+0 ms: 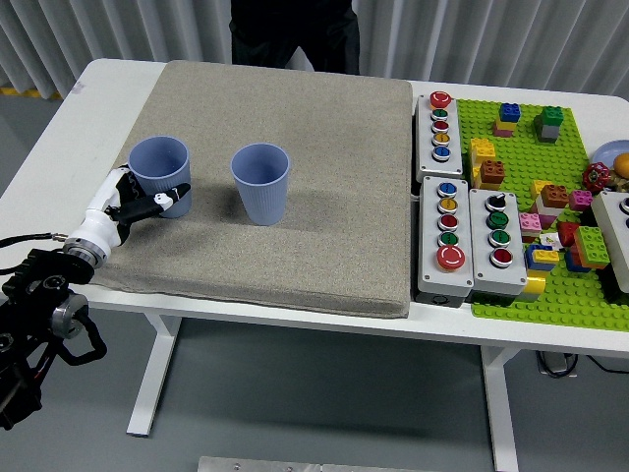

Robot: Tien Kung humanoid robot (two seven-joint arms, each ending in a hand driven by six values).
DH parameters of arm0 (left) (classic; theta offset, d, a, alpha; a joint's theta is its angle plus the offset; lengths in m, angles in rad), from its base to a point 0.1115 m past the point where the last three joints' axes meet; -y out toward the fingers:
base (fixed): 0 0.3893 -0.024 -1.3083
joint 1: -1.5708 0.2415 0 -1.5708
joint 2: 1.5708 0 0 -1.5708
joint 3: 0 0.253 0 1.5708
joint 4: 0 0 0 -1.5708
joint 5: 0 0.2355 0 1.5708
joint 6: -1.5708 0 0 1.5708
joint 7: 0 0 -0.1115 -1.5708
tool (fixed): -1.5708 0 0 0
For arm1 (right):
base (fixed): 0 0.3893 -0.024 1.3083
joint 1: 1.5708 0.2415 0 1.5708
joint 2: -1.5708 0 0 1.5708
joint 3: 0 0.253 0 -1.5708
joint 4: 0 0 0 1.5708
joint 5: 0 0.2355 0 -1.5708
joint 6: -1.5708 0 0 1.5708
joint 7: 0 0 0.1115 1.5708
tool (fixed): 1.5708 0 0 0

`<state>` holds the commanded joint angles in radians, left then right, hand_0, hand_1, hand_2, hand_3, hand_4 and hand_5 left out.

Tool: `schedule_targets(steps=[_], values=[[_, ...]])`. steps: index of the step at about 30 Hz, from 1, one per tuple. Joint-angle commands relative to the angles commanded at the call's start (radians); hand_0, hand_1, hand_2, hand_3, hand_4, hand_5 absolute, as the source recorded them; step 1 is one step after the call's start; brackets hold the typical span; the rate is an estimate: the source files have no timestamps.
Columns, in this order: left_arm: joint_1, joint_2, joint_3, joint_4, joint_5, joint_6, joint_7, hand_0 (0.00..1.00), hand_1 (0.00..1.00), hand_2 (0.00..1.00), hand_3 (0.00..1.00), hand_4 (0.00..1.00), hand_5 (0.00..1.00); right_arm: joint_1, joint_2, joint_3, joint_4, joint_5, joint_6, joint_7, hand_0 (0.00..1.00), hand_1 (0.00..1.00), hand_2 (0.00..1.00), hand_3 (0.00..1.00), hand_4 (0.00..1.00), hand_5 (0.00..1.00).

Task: Pick cup pour cup place

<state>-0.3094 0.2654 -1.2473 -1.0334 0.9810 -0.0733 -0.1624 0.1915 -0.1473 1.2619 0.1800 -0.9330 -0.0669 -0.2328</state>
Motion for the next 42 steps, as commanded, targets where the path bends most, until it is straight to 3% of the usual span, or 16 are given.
schedule_targets(steps=[4, 5, 10, 11, 19, 31, 36, 42], values=[[-0.001, 0.001, -0.001, -0.005, 0.005, 0.011, -0.002, 0.783, 0.743, 0.787, 0.729, 0.816, 0.08, 0.003, -0.001, -0.001, 0.0, 0.002, 0.0, 0.0, 0.721, 0.681, 0.673, 0.631, 0.13, 0.39], [-0.001, 0.001, -0.001, -0.006, 0.007, 0.014, -0.002, 0.698, 0.683, 0.719, 0.652, 0.795, 0.063, 0.003, -0.001, -0.002, 0.0, 0.002, 0.0, 0.0, 0.721, 0.681, 0.673, 0.631, 0.13, 0.389], [0.001, 0.001, 0.003, -0.016, 0.004, 0.051, -0.013, 0.698, 0.683, 0.719, 0.652, 0.795, 0.063, 0.005, -0.002, -0.001, 0.0, 0.002, 0.001, 0.0, 0.721, 0.681, 0.673, 0.631, 0.13, 0.389], [0.002, -0.001, 0.004, -0.017, 0.001, 0.063, -0.018, 0.626, 0.595, 0.6, 0.551, 0.77, 0.068, 0.006, -0.002, -0.001, 0.0, 0.0, 0.001, 0.0, 0.721, 0.681, 0.673, 0.631, 0.132, 0.386], [0.014, -0.005, -0.001, -0.033, 0.001, 0.093, -0.033, 0.607, 0.574, 0.575, 0.539, 0.746, 0.057, 0.006, -0.001, 0.001, 0.0, -0.004, 0.002, -0.002, 0.721, 0.681, 0.673, 0.631, 0.131, 0.384], [0.029, 0.003, -0.026, -0.105, 0.087, 0.126, -0.024, 0.6, 0.566, 0.571, 0.536, 0.731, 0.041, 0.007, -0.003, 0.003, 0.0, -0.01, 0.002, -0.003, 0.721, 0.681, 0.673, 0.631, 0.132, 0.374], [0.038, 0.009, -0.043, -0.137, 0.153, 0.147, -0.013, 0.594, 0.563, 0.57, 0.536, 0.714, 0.036, 0.003, -0.003, 0.003, 0.0, -0.013, 0.002, -0.003, 0.721, 0.682, 0.673, 0.631, 0.132, 0.372], [0.048, 0.035, -0.056, -0.193, 0.319, 0.179, 0.03, 0.599, 0.563, 0.572, 0.537, 0.701, 0.021, -0.003, -0.003, 0.004, 0.0, -0.016, 0.002, -0.003, 0.721, 0.681, 0.673, 0.63, 0.131, 0.369]])
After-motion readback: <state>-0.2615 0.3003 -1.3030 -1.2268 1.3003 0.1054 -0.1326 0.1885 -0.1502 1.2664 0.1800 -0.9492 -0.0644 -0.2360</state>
